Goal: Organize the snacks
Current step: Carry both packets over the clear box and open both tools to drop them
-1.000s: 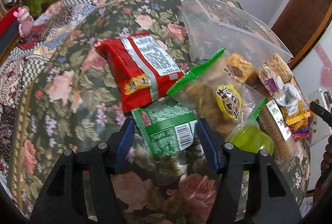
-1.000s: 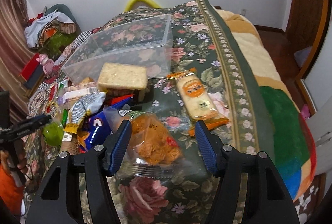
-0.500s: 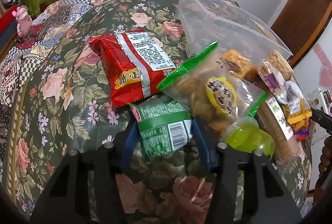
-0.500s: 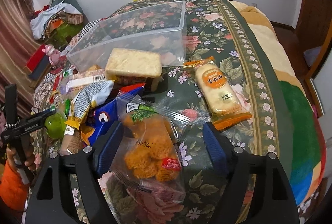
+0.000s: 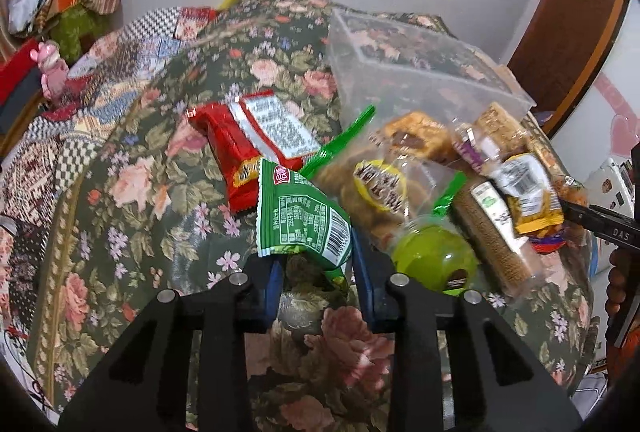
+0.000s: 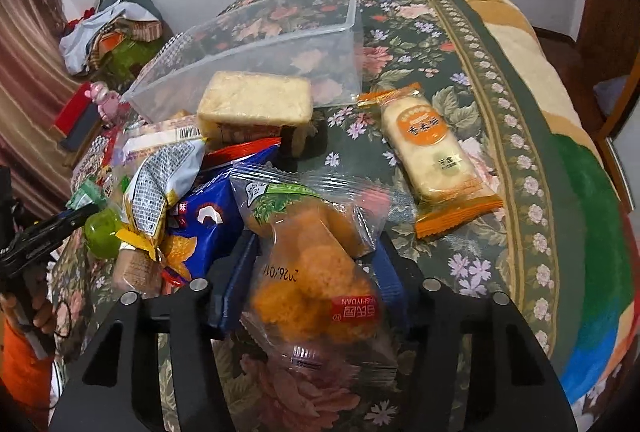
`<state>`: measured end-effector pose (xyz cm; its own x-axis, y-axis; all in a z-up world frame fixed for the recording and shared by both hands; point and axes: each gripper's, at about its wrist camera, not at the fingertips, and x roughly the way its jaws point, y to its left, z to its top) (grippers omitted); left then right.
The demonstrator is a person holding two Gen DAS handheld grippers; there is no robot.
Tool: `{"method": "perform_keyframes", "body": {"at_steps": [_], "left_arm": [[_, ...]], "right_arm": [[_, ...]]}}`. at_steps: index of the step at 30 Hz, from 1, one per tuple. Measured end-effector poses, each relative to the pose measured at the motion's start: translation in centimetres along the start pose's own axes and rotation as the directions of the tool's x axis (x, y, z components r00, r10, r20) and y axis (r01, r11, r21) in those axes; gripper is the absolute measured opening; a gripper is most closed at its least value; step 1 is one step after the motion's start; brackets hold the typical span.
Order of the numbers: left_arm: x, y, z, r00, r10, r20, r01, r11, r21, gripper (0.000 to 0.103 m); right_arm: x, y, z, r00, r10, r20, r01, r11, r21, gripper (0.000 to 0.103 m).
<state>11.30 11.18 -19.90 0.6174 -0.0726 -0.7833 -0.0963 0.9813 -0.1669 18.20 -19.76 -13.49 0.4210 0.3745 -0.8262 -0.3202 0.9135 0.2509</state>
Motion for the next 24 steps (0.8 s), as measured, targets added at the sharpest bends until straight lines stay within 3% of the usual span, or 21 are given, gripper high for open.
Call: {"method": "perform_keyframes", "body": {"at_steps": [11,19,24], "left_arm": [[-4.8,-1.0,2.8,0.989,-0.003,0.147,0.002,1.000,0.007,0.031],[-6.8,-3.2,6.5,0.967,-0.043,0.251,0.031,0.998,0.051,0.031],[-6.5,-4.5,8.7,0.959,-0.068,0.277,0.050,0.996,0.069,0.031]], "right_arm": [[-4.4,0.6,1.7,0.989,-0.021,0.148,0.026,0.999,-0.030,0.049],[-6.7,2.7,5.0,0.961,0.006,0.277,0.015,0.997,-0.075,0.049],[-6.9,3.6,6.8,0.946,0.021,0.323,0.014,0.995,-0.103,0.049]]}}
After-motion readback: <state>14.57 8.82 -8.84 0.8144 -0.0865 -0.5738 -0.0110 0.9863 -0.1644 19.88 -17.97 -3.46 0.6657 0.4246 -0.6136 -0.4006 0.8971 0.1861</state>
